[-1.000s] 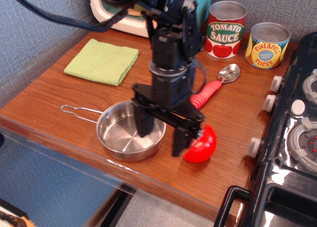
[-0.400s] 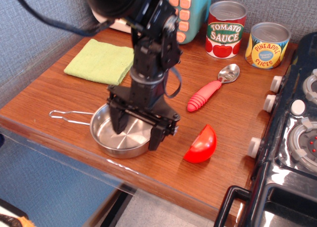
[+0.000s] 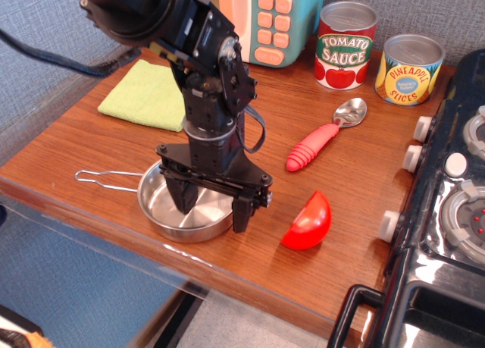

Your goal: Put pot onto towel

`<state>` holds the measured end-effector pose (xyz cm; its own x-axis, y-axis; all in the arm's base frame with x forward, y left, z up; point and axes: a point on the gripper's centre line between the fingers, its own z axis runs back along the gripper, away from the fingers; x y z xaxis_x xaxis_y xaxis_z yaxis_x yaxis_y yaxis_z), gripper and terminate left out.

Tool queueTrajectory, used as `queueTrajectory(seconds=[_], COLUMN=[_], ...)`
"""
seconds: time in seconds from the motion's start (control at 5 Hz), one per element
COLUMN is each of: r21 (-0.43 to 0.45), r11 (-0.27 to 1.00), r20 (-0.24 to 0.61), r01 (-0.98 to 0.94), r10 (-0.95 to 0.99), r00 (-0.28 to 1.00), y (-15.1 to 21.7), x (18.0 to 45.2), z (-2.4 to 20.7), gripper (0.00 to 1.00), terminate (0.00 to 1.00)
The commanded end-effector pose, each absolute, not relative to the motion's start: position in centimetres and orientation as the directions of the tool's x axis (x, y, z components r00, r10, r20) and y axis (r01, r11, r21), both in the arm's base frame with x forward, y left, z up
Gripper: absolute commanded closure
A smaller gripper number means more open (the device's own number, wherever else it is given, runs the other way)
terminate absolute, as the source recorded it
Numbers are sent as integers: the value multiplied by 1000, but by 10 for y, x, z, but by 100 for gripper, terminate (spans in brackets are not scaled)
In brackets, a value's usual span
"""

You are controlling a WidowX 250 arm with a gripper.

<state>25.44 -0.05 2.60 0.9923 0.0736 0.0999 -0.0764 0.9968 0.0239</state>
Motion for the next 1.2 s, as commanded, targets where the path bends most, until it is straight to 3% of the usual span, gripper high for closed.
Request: queueTrajectory(seconds=[0.0, 0.6, 0.8, 1.0], r21=[31, -48, -98, -101], r11=[998, 999, 987, 943], r20=[161, 191, 273, 363], r01=[-58, -13, 126, 317], r10=[52, 22, -95, -262], r00=[986, 981, 957, 894], y=[1, 7, 5, -1], x=[257, 263, 271, 285], z=[36, 41, 66, 108], gripper=[100, 100, 100, 100], terminate=[0, 0, 0, 0])
